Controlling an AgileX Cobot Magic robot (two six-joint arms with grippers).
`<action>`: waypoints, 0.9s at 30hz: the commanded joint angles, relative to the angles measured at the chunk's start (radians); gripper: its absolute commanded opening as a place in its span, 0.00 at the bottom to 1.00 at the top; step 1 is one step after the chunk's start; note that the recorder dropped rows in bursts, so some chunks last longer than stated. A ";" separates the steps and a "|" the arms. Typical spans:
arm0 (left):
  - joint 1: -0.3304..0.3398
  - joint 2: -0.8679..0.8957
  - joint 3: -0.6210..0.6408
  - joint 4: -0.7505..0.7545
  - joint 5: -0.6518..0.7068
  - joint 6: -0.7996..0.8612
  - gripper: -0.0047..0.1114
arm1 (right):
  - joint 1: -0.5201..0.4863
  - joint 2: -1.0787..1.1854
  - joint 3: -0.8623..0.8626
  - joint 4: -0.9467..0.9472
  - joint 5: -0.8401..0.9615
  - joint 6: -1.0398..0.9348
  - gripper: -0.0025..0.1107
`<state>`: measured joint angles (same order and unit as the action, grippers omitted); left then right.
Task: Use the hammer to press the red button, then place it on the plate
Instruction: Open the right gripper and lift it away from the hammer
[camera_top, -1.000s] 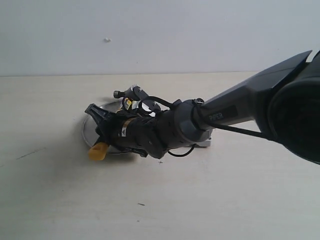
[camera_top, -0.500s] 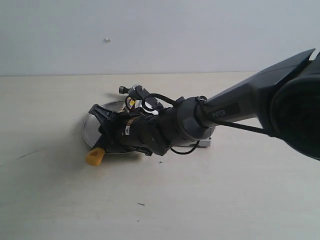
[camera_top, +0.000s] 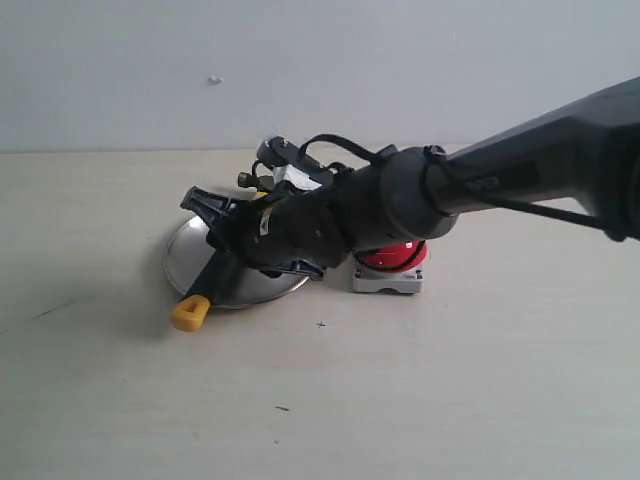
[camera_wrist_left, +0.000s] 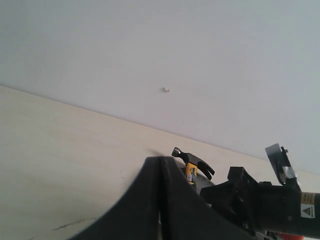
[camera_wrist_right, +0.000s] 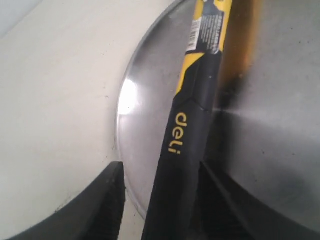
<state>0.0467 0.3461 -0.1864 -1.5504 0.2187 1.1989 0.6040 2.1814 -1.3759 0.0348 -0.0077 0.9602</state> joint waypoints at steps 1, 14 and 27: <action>0.001 -0.007 0.002 0.001 -0.006 0.004 0.04 | -0.004 -0.090 -0.007 -0.014 0.119 -0.093 0.38; 0.001 -0.007 0.002 0.001 -0.006 0.004 0.04 | -0.006 -0.624 0.526 -0.324 0.052 -0.178 0.02; 0.001 -0.007 0.002 0.001 -0.006 0.004 0.04 | -0.006 -1.101 0.716 -0.359 0.261 -0.183 0.02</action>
<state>0.0467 0.3461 -0.1864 -1.5504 0.2187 1.1989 0.6025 1.1332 -0.6642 -0.3136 0.2423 0.7882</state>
